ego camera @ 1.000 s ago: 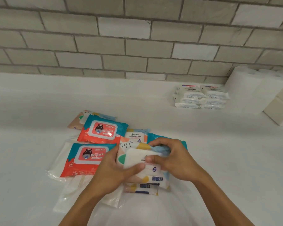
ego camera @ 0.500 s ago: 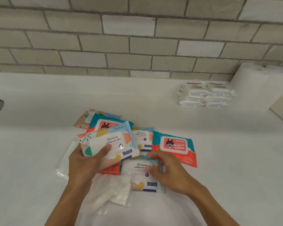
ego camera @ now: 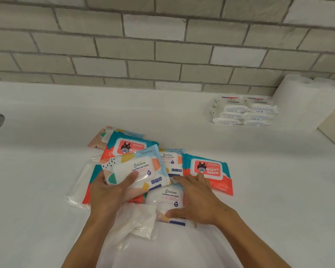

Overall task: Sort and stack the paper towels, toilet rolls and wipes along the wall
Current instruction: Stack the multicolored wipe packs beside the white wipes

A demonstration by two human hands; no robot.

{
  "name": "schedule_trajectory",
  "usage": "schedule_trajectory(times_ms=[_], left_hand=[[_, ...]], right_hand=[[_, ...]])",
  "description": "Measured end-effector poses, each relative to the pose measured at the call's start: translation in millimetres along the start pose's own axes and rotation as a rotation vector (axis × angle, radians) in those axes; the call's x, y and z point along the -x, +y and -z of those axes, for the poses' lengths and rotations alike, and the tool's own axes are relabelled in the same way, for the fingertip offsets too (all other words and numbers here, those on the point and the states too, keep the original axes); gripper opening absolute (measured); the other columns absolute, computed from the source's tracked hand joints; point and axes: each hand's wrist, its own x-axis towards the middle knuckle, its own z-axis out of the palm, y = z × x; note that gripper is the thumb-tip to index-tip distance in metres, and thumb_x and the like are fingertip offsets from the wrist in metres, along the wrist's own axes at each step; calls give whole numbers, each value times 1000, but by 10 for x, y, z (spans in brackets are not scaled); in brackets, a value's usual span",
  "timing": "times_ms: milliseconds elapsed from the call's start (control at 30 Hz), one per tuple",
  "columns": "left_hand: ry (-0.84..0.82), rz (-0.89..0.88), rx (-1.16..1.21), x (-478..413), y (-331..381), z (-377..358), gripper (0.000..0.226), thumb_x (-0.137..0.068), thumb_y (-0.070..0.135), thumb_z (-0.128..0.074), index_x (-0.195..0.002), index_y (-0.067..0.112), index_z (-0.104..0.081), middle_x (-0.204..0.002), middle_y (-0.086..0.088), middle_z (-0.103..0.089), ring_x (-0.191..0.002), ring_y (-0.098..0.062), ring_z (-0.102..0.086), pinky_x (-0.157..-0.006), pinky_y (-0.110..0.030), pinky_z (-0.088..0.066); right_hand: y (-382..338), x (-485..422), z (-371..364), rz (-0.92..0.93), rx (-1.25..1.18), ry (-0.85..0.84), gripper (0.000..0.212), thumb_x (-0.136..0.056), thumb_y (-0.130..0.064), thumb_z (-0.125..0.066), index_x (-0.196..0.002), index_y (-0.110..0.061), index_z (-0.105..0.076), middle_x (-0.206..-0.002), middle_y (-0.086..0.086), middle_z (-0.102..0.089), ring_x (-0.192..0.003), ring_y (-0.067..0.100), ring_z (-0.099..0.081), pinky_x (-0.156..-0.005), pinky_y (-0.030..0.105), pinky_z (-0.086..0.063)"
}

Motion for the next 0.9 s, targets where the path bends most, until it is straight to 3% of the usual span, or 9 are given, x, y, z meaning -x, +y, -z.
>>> schedule_trajectory(times_ms=[67,167,300,400,500,600,667,767,900], left_hand=[[-7,-2,3,-9,-3,-1,55,-72,30,-84,-114,31,-50,-111,9,-55,-99,-17,-55,-72,-31,-50],[-10,6,13,-30,-29,-5,53,-72,30,-84,-112,33,-51,-110,8,-58,-98,-18,-58,-73,-34,-53],[-23,47,95,-22,-1,-23,43,-72,28,-84,-102,33,-53,-97,15,-60,-90,-15,-63,-64,-29,-54],[-33,78,152,-24,30,-29,44,-70,27,-85,-103,34,-57,-94,18,-64,-86,-9,-66,-59,-30,-56],[-34,106,166,-20,59,-60,58,-63,35,-85,-114,32,-58,-106,9,-69,-94,-18,-70,-69,-40,-62],[-33,128,180,-13,97,-103,57,-59,38,-85,-110,33,-60,-109,6,-70,-95,-22,-71,-74,-45,-61],[-46,149,203,-16,137,-138,63,-51,43,-88,-107,34,-62,-107,6,-72,-95,-23,-72,-76,-49,-61],[-58,183,216,-40,177,-192,77,-42,48,-88,-113,32,-62,-110,3,-73,-95,-25,-73,-78,-52,-60],[-62,188,257,-98,236,-251,93,-35,50,-90,-121,28,-60,-114,1,-71,-94,-26,-73,-78,-53,-60]], right_hand=[[-23,-32,74,-21,58,-26,101,-68,-71,-70,-149,-38,-19,-156,-6,-23,-146,29,-10,-119,52,-8],[-1,-91,129,-2,170,-22,89,-62,-79,-67,-135,-35,-43,-129,-5,-49,-125,22,-36,-113,46,-24],[20,-72,199,-15,185,3,80,-61,-81,-65,-122,-30,-54,-110,-7,-54,-111,18,-41,-106,41,-26],[72,-43,281,-25,105,92,72,-62,-74,-71,-118,-31,-58,-104,-8,-58,-107,17,-44,-92,34,-34],[170,-27,378,-45,-71,192,59,-61,-59,-81,-110,-29,-65,-98,-11,-63,-93,10,-57,-68,20,-43],[285,-12,444,-94,-289,239,50,-62,-40,-89,-105,-28,-66,-102,-12,-64,-77,0,-60,-53,9,-45],[372,-17,444,-102,-443,246,47,-61,-32,-92,-97,-28,-63,-105,-11,-65,-78,2,-65,-60,15,-55],[506,-48,425,-117,-672,279,49,-55,-22,-95,-93,-22,-65,-94,-3,-73,-76,12,-72,-68,37,-62],[595,-100,498,-82,-949,324,68,-53,-11,-96,-109,-25,-60,-104,5,-71,-84,18,-73,-72,43,-61]])
